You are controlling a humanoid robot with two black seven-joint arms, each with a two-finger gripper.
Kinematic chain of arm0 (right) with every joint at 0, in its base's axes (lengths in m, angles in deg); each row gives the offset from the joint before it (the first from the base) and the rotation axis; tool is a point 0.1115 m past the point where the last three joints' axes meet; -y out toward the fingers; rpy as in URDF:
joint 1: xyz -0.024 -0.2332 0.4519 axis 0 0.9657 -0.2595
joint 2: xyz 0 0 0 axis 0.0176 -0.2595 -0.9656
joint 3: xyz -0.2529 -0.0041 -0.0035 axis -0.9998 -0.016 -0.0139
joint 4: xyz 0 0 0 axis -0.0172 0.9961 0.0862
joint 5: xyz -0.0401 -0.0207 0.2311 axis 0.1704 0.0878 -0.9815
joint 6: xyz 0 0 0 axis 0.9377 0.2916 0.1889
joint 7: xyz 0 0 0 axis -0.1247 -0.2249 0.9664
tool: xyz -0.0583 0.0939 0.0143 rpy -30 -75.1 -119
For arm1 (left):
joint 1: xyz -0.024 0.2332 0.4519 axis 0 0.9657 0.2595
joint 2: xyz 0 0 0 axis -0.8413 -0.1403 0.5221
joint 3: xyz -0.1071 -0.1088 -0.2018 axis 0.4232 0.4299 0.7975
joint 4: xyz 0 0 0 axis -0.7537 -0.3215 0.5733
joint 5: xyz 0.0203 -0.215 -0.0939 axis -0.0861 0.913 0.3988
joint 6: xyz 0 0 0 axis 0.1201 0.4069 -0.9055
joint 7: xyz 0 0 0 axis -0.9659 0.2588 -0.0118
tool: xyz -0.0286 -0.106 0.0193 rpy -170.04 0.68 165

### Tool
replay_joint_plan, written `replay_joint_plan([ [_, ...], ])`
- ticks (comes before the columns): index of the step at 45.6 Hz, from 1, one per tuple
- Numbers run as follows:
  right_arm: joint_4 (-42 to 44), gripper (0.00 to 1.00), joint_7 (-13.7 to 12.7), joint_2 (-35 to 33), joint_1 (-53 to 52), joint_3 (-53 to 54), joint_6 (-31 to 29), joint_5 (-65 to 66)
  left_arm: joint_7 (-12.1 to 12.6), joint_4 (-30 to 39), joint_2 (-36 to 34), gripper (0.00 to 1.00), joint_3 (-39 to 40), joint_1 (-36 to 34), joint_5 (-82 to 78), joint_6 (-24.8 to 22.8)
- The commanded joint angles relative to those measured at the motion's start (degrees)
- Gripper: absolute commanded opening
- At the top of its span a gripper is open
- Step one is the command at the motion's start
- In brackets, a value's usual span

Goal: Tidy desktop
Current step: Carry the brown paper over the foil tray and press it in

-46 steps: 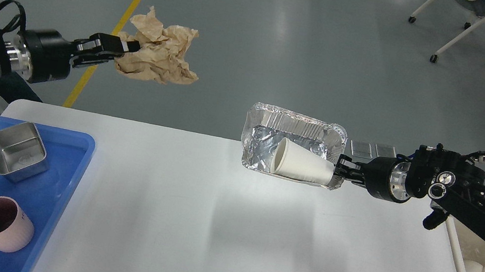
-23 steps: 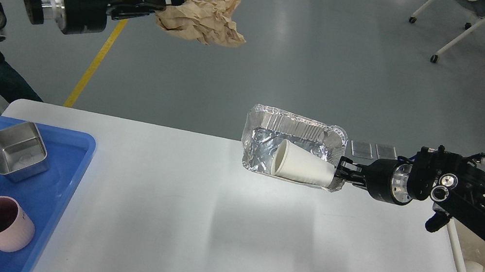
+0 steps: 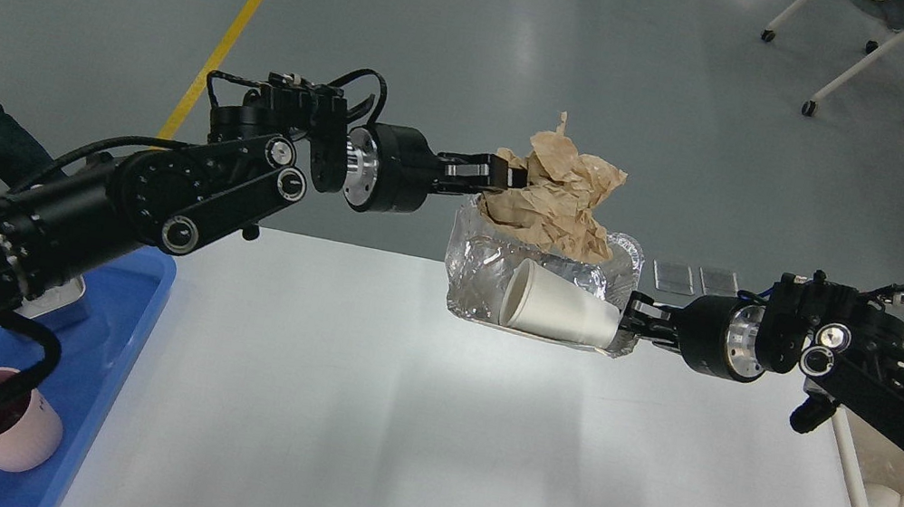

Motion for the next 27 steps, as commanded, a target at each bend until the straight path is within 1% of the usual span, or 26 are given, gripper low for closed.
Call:
replay_joint_plan([
  [1,-0.60,0.00,0.00,-0.03,-0.01,0.01,-0.01,-0.01,-0.21,-2.75,4.50,0.05,-0.70,-0.04,0.09,2.63],
  [5,-0.61,0.00,0.00,-0.21,0.08,0.01,-0.01,-0.01,-0.04,-3.89,6.17,0.07,-0.96,0.31,-0.08,3.33],
  [8,-0.69,0.00,0.00,-0.47,-0.01,0.01,-0.01,-0.01,-0.04,-5.03,7.14,0.07,-2.63,0.40,0.00,3.60],
  [14,-1.39,0.00,0.09,-0.82,-0.01,0.01,-0.01,-0.01,-0.04,-6.97,7.93,0.11,-5.36,0.49,0.18,6.23],
  [20,-1.48,0.00,0.09,-0.91,-0.01,0.10,-0.01,-0.01,0.31,-7.67,8.20,0.15,-6.33,0.49,0.27,6.67],
  [22,-1.48,0.00,0.09,-1.08,-0.01,0.19,-0.01,-0.01,0.40,-8.29,8.46,0.20,-6.50,0.49,0.36,6.67],
  [27,-1.48,0.00,0.09,-1.26,-0.01,0.27,-0.01,-0.01,0.40,-10.39,9.25,0.41,-6.59,0.49,0.36,6.50],
])
